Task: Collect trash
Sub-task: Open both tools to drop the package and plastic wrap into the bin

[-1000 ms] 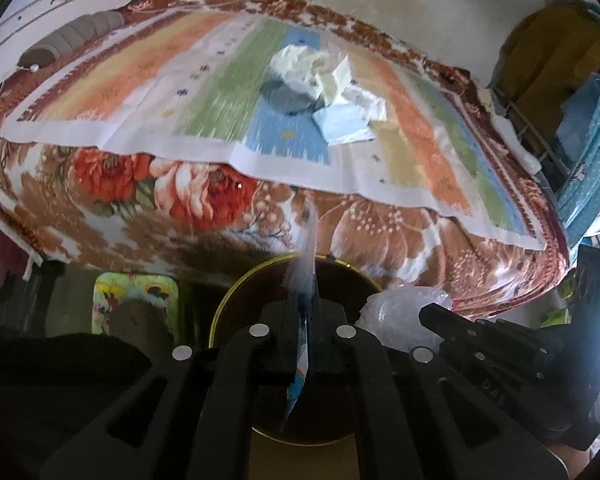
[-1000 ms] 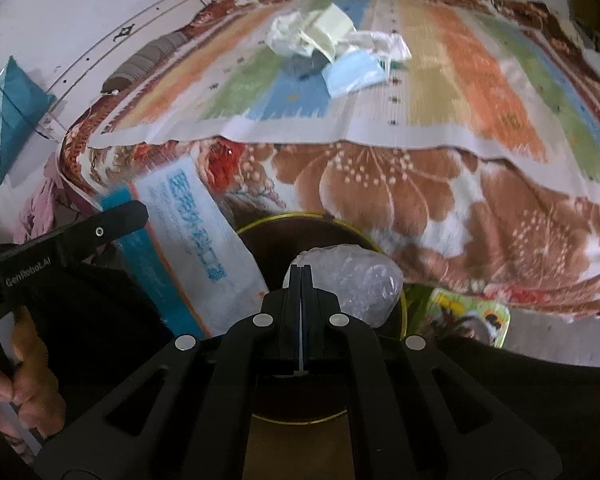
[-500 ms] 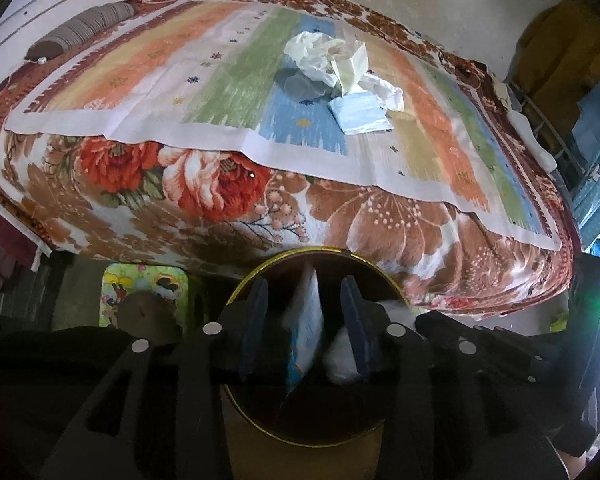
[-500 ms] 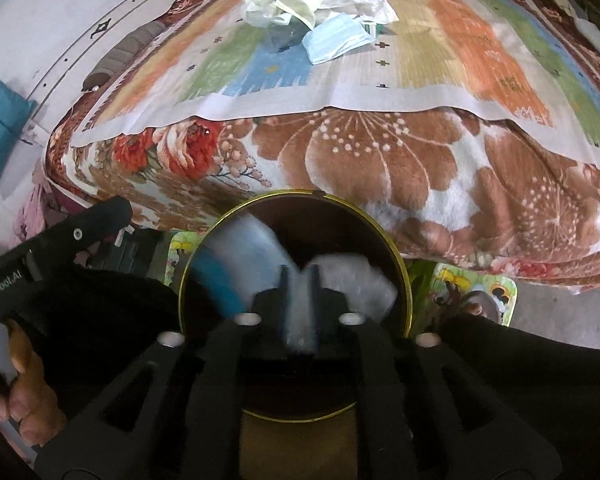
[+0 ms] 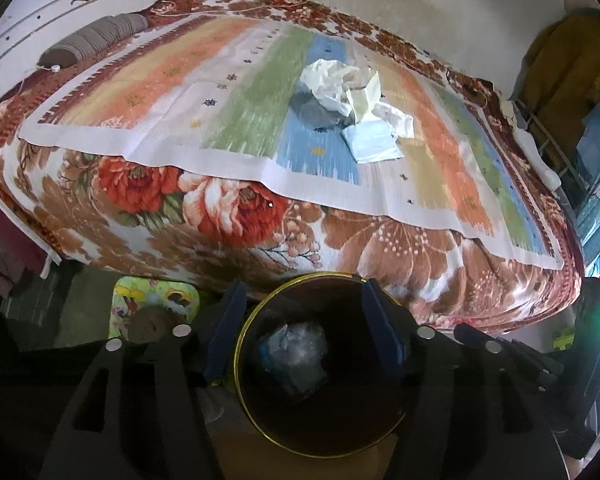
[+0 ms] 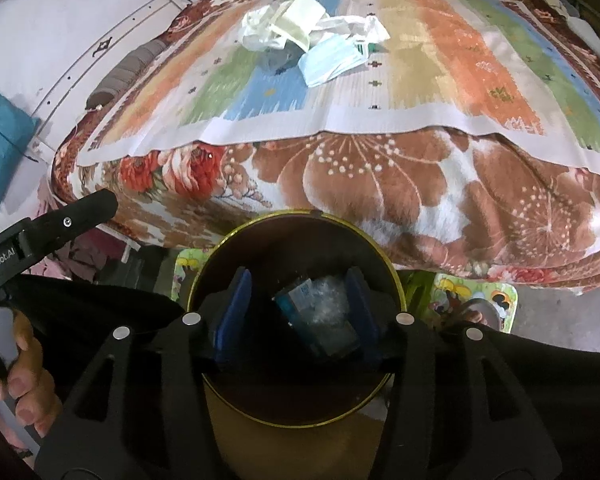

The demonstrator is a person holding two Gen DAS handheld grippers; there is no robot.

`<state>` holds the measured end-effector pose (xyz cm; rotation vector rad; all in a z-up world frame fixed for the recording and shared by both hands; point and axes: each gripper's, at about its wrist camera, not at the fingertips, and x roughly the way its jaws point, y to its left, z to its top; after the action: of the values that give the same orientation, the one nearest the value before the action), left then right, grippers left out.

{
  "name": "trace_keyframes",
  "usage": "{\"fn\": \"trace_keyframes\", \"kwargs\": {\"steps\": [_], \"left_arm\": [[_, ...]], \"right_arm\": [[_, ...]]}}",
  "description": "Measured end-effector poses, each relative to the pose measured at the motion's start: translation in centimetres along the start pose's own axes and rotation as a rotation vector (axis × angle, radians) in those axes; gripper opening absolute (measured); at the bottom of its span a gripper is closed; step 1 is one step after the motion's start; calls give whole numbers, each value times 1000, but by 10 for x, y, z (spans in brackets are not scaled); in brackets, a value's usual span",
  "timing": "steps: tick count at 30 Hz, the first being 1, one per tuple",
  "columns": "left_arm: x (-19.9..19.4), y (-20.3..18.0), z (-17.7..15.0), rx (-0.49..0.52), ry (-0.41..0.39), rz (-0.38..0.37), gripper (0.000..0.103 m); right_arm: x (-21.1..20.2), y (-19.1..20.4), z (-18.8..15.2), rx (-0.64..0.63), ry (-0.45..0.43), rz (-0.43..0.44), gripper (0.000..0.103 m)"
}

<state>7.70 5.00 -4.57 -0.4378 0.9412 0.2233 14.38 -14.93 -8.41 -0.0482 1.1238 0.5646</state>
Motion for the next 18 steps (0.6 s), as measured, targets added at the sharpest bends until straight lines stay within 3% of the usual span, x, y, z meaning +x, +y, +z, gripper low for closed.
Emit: {"fn": "trace_keyframes", "kwargs": {"steps": [4, 8, 13, 15, 18], "left_arm": [[-1, 2, 3, -9, 2, -17, 70], [-7, 1, 14, -3, -18, -19, 79], [-13, 0, 28, 5, -70, -22, 97], [-15, 0, 31, 3, -80, -39, 97], [-19, 0, 37, 0, -105, -33, 97]], "right_arm": [[-7, 0, 5, -8, -21, 8, 51], [-16, 3, 11, -42, -62, -9, 69], [-28, 10, 21, -99, -118, -30, 81], [-34, 14, 25, -122, -140, -20, 90], [-42, 18, 31, -147, -180, -23, 94]]}}
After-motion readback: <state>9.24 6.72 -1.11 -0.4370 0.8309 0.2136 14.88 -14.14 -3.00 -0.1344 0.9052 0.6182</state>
